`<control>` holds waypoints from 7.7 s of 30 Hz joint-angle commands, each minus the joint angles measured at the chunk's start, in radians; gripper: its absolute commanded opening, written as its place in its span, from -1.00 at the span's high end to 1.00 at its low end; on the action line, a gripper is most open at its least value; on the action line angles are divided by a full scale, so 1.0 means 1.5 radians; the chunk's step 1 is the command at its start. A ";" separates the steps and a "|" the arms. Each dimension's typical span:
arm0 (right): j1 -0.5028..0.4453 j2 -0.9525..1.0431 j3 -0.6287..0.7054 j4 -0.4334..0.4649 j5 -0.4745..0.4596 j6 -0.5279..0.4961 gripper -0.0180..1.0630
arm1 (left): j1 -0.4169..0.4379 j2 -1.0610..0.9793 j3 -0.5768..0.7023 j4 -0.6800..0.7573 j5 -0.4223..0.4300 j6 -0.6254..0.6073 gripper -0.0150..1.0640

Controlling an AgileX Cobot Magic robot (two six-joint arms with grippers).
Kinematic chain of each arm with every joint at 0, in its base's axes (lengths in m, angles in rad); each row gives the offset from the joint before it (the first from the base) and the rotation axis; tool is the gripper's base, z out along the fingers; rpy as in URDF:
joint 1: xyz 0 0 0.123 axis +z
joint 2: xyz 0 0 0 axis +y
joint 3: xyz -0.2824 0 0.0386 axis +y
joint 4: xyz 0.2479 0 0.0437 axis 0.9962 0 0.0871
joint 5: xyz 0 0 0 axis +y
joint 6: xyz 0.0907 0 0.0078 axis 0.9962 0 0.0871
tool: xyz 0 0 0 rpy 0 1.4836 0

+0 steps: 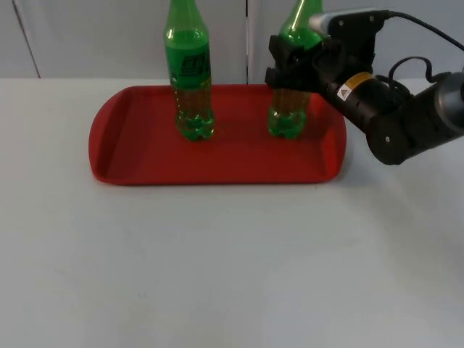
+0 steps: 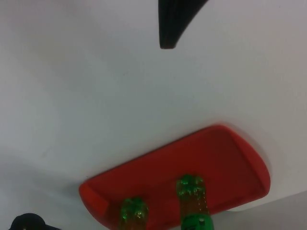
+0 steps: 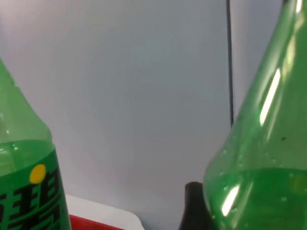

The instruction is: Place the bottle upright on the tray.

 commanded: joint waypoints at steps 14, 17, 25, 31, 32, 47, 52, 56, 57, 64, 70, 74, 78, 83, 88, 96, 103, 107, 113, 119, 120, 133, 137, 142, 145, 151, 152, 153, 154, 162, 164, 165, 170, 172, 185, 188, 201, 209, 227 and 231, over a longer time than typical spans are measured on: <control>0.005 0.001 -0.004 -0.004 -0.007 0.004 -0.48 | -0.001 -0.003 0.004 -0.005 -0.005 0.000 -0.97; 0.005 0.001 -0.004 -0.004 -0.008 0.004 -0.48 | -0.001 -0.003 0.004 -0.005 -0.005 0.000 -0.97; 0.005 0.001 -0.004 -0.006 -0.012 0.004 -0.55 | -0.001 -0.003 0.004 -0.005 -0.005 0.000 -0.97; 0.005 0.001 -0.004 -0.006 -0.011 0.003 -0.98 | -0.001 -0.003 0.004 -0.005 -0.005 0.000 -0.97; 0.005 0.001 -0.004 -0.006 -0.011 0.003 -0.98 | -0.001 -0.003 0.004 -0.005 -0.005 0.000 -0.97; 0.005 -0.021 -0.004 -0.108 0.123 0.036 -0.98 | -0.001 -0.003 0.004 -0.005 -0.005 0.000 -0.97; 0.005 -0.046 -0.001 -0.110 0.181 0.032 -0.98 | -0.001 -0.003 0.004 -0.005 -0.005 0.000 -0.97; 0.005 -0.072 0.000 -0.110 0.264 0.045 -0.98 | -0.001 -0.003 0.004 -0.005 -0.005 0.000 -0.97; 0.005 -0.086 0.000 -0.110 0.315 0.052 -0.98 | -0.001 -0.003 0.004 -0.005 -0.005 0.000 -0.97; 0.012 -0.145 0.000 -0.110 0.535 0.071 -0.98 | -0.001 -0.003 0.004 -0.005 -0.005 0.000 -0.97; 0.037 -0.180 0.000 -0.108 0.670 0.078 -0.98 | -0.001 -0.003 0.004 -0.005 -0.005 0.000 -0.97; 0.061 -0.203 0.000 -0.104 0.767 0.078 -0.98 | -0.001 -0.003 0.004 -0.005 -0.005 0.000 -0.97; 0.061 -0.216 0.000 -0.053 0.851 0.078 -0.98 | -0.001 -0.003 0.004 -0.005 -0.005 0.000 -0.97; 0.061 -0.234 0.000 -0.033 0.959 0.052 -0.98 | -0.001 -0.003 0.004 -0.005 -0.005 0.000 -0.97; 0.066 -0.272 0.000 0.023 1.047 -0.023 -0.98 | -0.001 -0.003 0.004 -0.005 -0.005 0.000 -0.97; 0.066 -0.332 0.000 0.086 1.121 -0.069 -0.98 | -0.001 -0.003 0.004 -0.005 -0.005 0.000 -0.97; 0.068 -0.428 0.073 0.107 1.129 -0.078 -0.98 | -0.001 -0.003 0.004 -0.005 -0.005 0.000 -0.97; 0.068 -0.499 0.158 0.107 1.097 -0.078 -0.98 | -0.001 -0.003 0.004 -0.005 -0.005 0.000 -0.97; 0.068 -0.641 0.310 0.107 1.023 -0.078 -0.98 | -0.001 -0.003 0.004 -0.005 -0.005 0.000 -0.97; 0.068 -0.768 0.401 0.107 1.009 -0.078 -0.98 | -0.001 -0.003 0.004 -0.005 -0.005 0.000 -0.97; 0.068 -0.790 0.412 0.107 1.010 -0.078 -0.98 | -0.001 -0.003 0.004 -0.005 -0.005 0.000 -0.97; 0.068 -1.056 0.506 0.120 1.025 -0.078 -0.98 | -0.001 -0.003 0.004 -0.005 -0.005 0.000 -0.97; 0.068 -1.130 0.521 0.118 1.033 -0.078 -0.98 | -0.001 -0.003 0.004 -0.005 -0.005 0.000 -0.97; 0.068 -1.206 0.521 0.118 1.064 -0.085 -0.98 | -0.001 -0.003 0.004 -0.005 -0.005 0.000 -0.97; 0.068 -1.261 0.521 0.117 1.090 -0.085 -0.98 | -0.001 -0.003 0.004 -0.005 -0.005 0.000 -0.97; 0.068 -1.325 0.521 0.117 1.136 -0.085 -0.98 | -0.001 -0.003 0.004 -0.005 -0.005 0.000 -0.97; 0.068 -1.339 0.521 0.117 1.143 -0.085 -0.98 | -0.001 -0.003 0.004 -0.005 -0.005 0.000 -0.97; 0.068 -1.352 0.521 0.117 1.153 -0.085 -0.98 | -0.001 -0.003 0.004 -0.005 -0.005 0.000 -0.97; 0.068 -1.370 0.521 0.117 1.168 -0.085 -0.98 | -0.001 -0.003 0.004 -0.005 -0.005 0.000 -0.97; 0.068 -1.437 0.521 0.117 1.226 -0.109 -0.98 | -0.001 -0.003 0.004 -0.005 -0.005 0.000 -0.97; 0.068 -1.459 0.521 0.117 1.249 -0.116 -0.98 | -0.001 -0.003 0.004 -0.005 -0.005 0.000 -0.97; 0.068 -1.471 0.521 0.117 1.258 -0.120 -0.98 | -0.001 -0.003 0.004 -0.005 -0.005 0.000 -0.97; 0.068 -1.523 0.521 0.115 1.292 -0.121 -0.98 | -0.001 -0.003 0.004 -0.005 -0.005 0.000 -0.97; 0.068 -1.536 0.521 0.115 1.299 -0.128 -0.98 | -0.001 -0.003 0.004 -0.005 -0.005 0.000 -0.97; 0.068 -1.688 0.521 0.112 1.389 -0.153 -0.98 | -0.001 -0.003 0.004 -0.005 -0.005 0.000 -0.97; 0.068 -1.691 0.528 0.112 1.398 -0.153 -0.98 | -0.001 -0.003 0.004 -0.005 -0.005 0.000 -0.97; 0.068 -1.691 0.677 0.117 1.371 -0.145 -0.98 | -0.001 -0.003 0.004 -0.005 -0.005 0.000 -0.97; 0.068 -1.691 0.730 0.109 1.368 -0.137 -0.98 | -0.001 -0.003 0.004 -0.003 -0.005 0.000 -0.97; 0.068 -1.691 0.729 0.102 1.368 -0.135 -0.98 | -0.001 -0.003 0.004 -0.003 -0.005 0.000 -0.97; 0.068 -1.691 0.729 0.102 1.368 -0.135 -0.98 | -0.001 -0.003 0.004 -0.003 -0.005 0.000 -0.97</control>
